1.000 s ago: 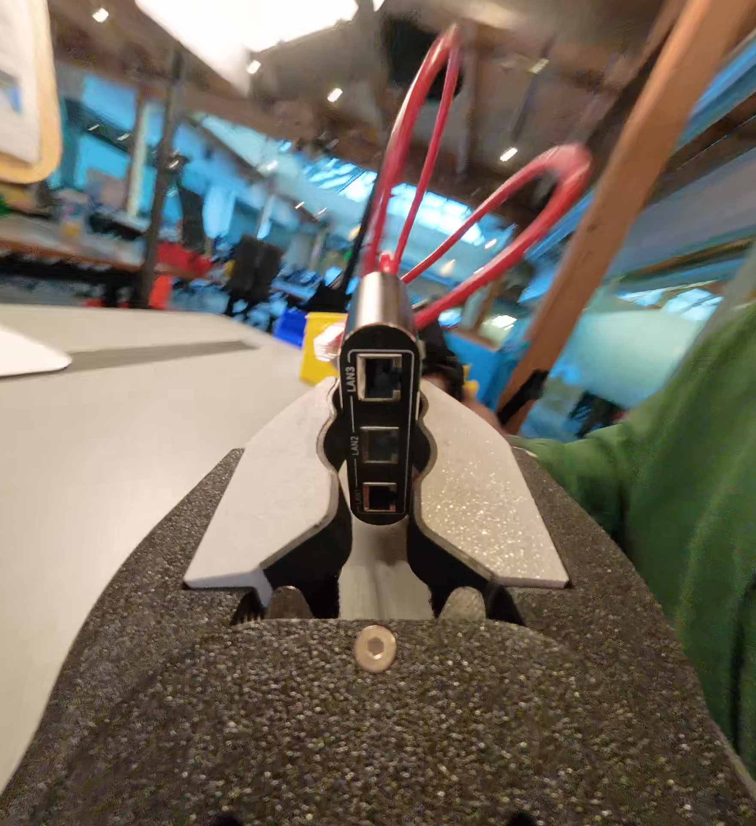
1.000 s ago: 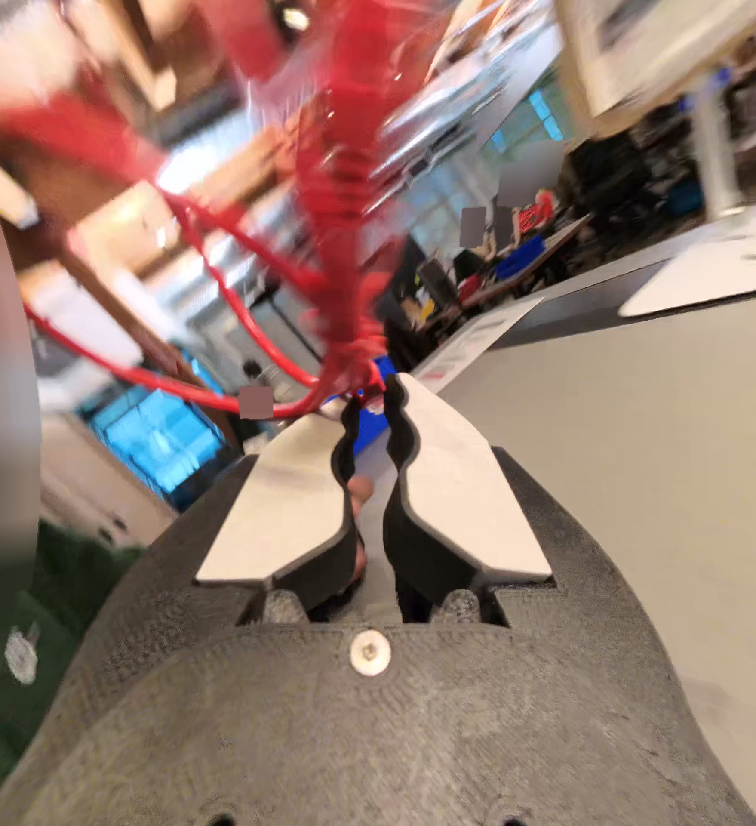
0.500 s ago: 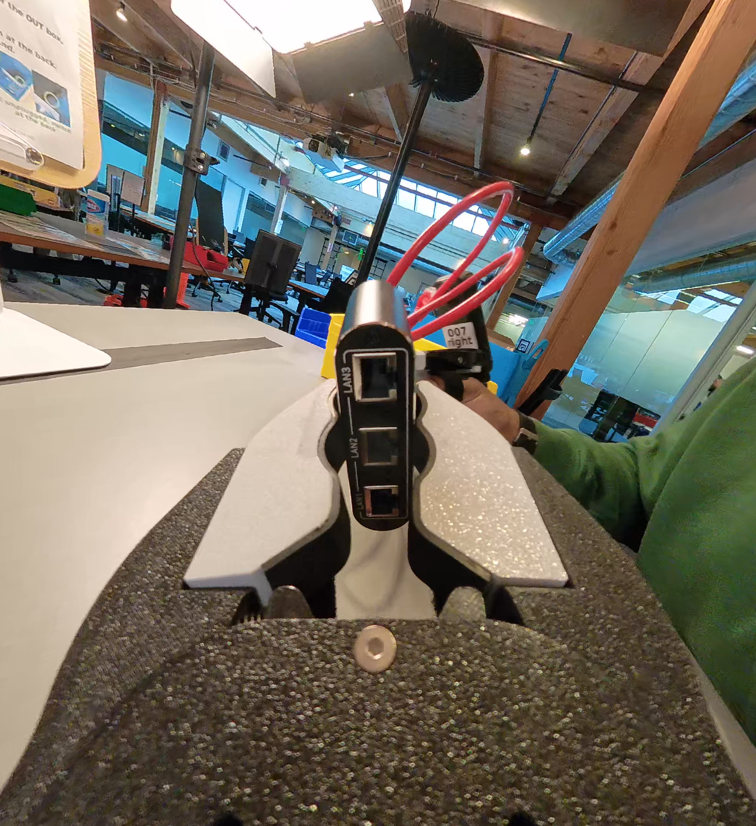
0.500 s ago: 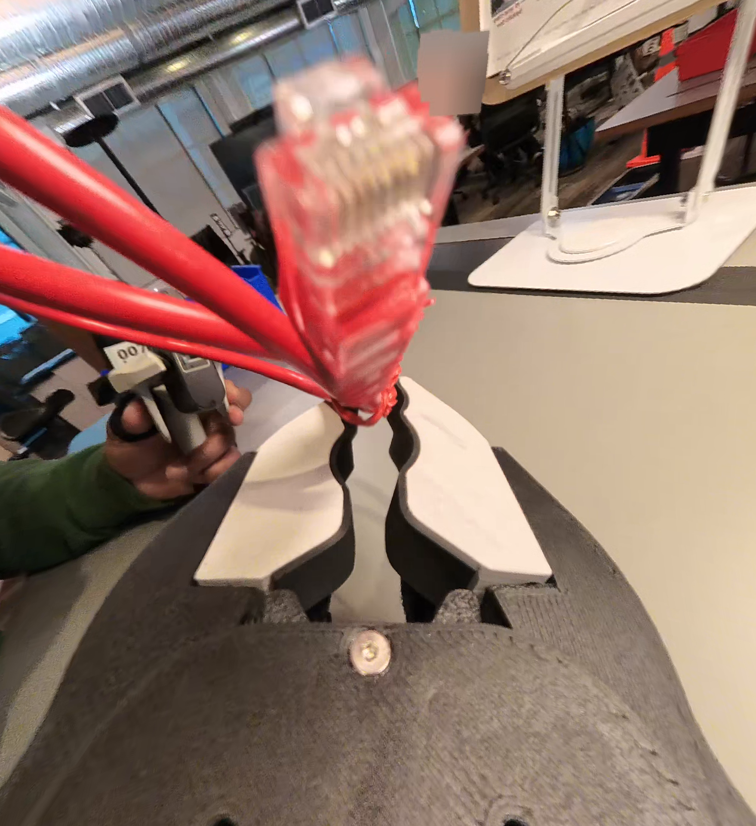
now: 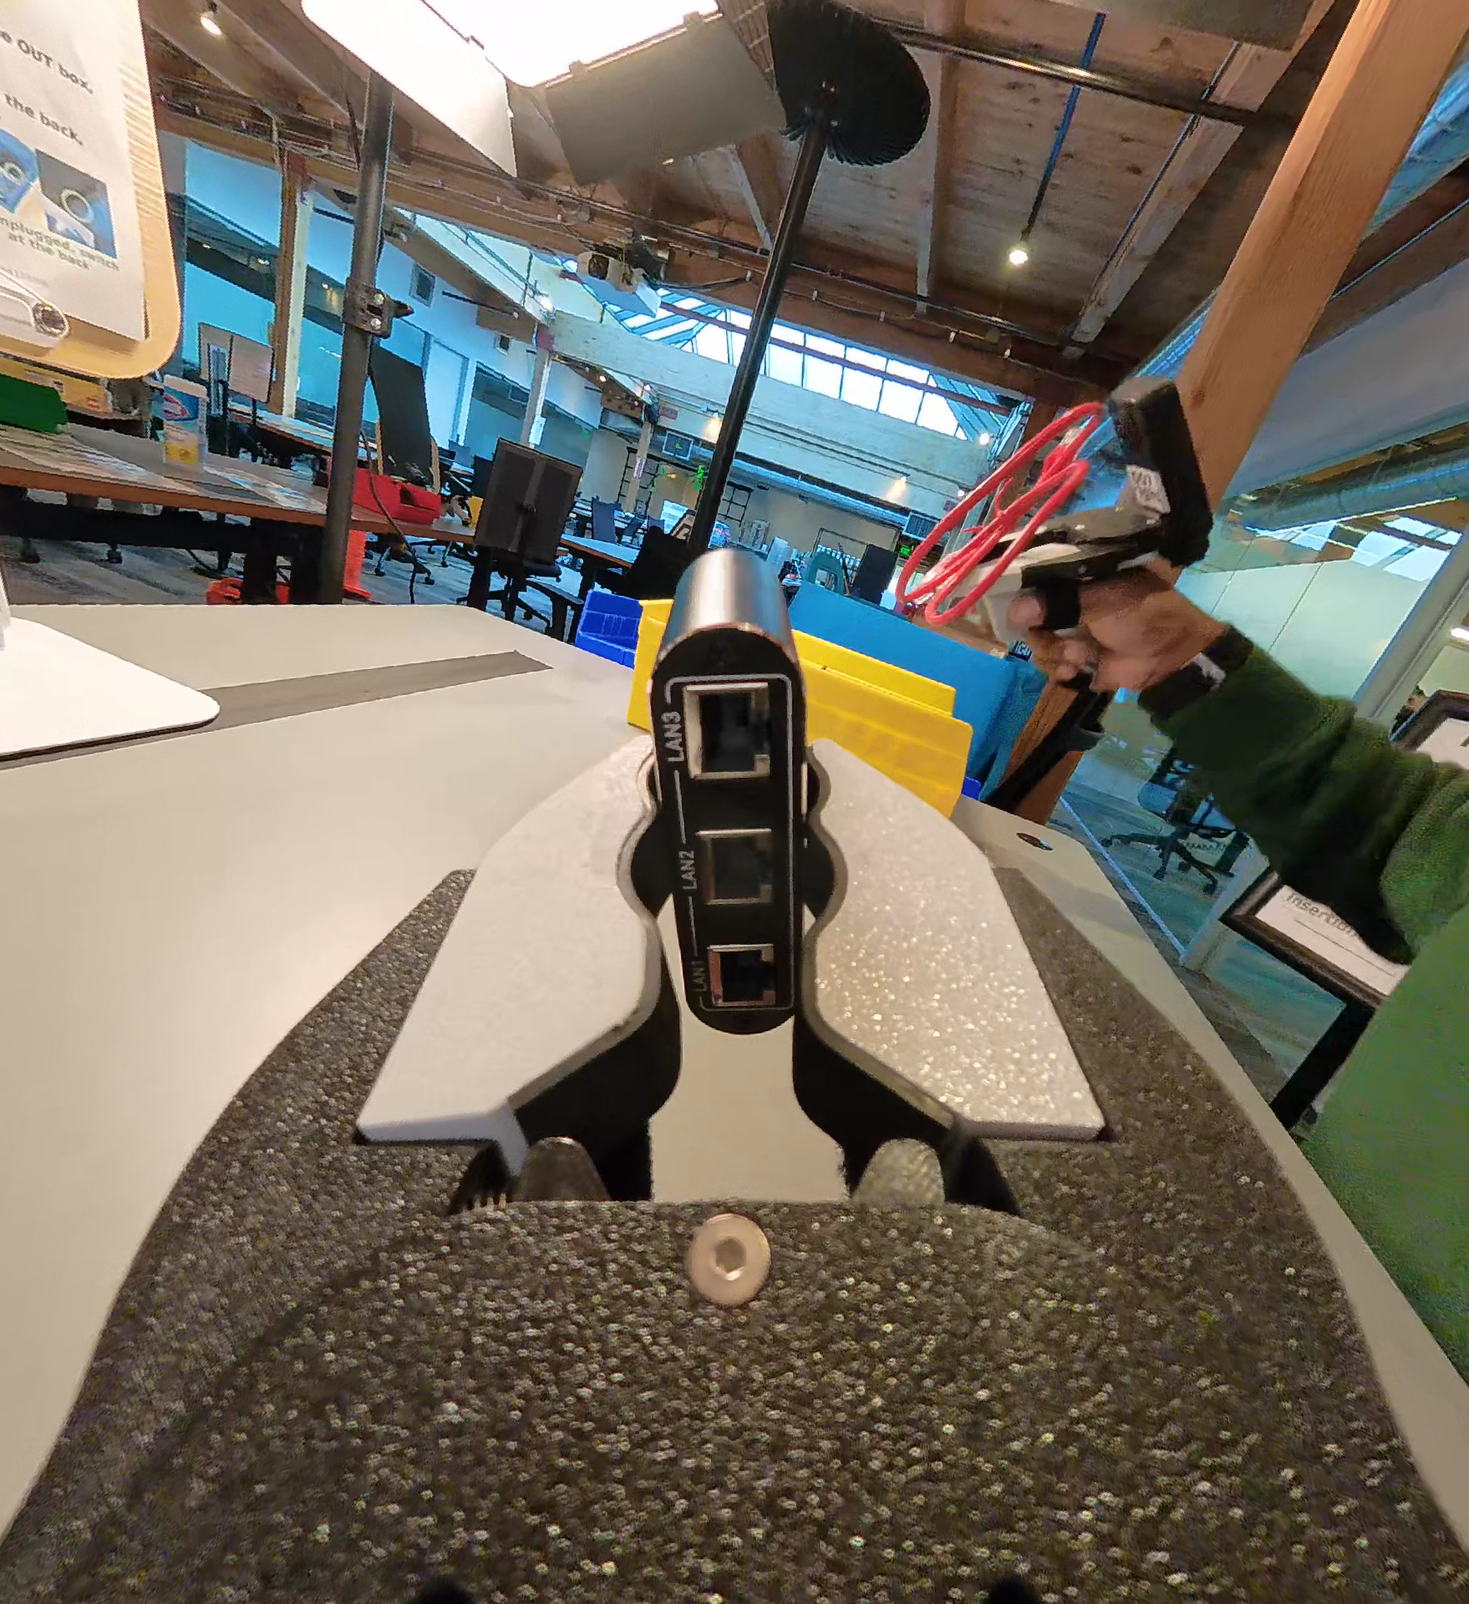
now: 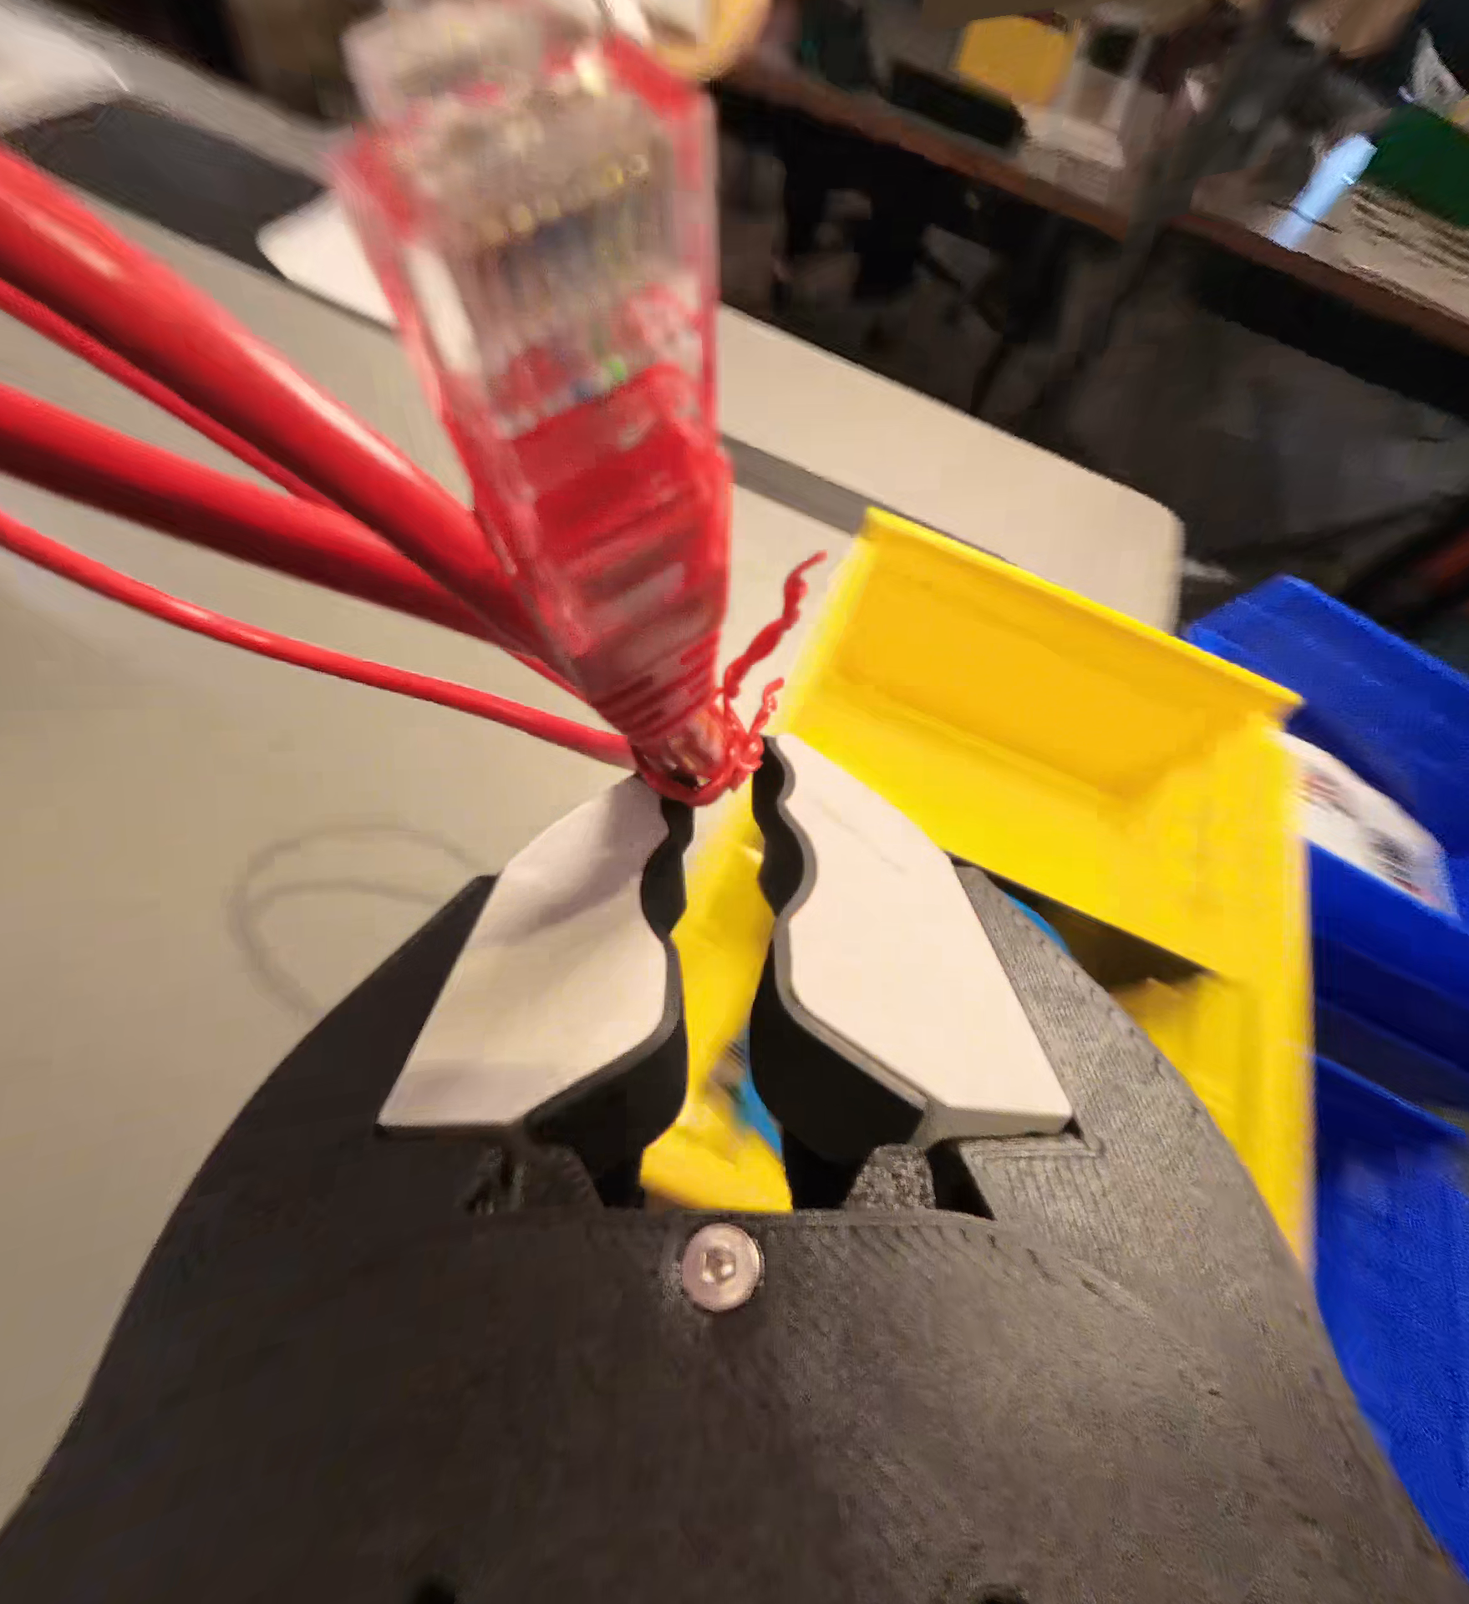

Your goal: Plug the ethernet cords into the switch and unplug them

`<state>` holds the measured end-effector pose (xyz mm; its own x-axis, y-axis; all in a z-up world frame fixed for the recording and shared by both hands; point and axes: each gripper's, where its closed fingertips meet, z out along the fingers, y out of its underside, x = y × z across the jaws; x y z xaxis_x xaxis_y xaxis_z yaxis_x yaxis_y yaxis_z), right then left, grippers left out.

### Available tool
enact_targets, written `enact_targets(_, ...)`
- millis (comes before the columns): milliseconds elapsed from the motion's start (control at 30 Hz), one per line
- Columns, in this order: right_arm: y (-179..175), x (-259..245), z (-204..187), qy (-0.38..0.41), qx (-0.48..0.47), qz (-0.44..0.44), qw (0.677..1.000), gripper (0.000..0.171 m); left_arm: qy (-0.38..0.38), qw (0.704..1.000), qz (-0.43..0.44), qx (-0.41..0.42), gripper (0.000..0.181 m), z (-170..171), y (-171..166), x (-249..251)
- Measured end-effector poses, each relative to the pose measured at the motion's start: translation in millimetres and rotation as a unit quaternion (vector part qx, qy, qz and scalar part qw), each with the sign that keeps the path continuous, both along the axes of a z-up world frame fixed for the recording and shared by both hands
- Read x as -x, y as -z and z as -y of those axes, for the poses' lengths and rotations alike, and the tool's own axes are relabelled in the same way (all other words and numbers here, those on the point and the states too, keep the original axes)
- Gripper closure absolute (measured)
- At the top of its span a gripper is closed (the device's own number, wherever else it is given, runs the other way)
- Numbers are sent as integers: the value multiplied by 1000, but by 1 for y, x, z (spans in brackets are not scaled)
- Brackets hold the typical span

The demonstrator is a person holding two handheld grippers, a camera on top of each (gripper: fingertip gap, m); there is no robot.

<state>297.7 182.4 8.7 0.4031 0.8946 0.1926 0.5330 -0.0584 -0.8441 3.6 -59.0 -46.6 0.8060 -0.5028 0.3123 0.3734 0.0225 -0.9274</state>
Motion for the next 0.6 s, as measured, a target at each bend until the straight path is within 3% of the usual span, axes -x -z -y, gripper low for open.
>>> enact_targets(133, -7, -98, -63, 82, -79, 186, 976, 157, 0, 1000, -5, 0, 154, 0, 0, -1)
enact_targets(267, 12, -152, -91, 77, -72, 362, 926, 157, -1, 1000, -17, 0, 154, 0, 1, -4)
enact_targets(467, 55, -140, -88, -96, -64, 554, 824, 157, 0, 999, -32, -2, 154, 1, 1, -8)
enact_targets(600, 67, -128, -112, -117, -57, 625, 770, 157, 3, 999, -39, -4, 154, 1, 1, -10)
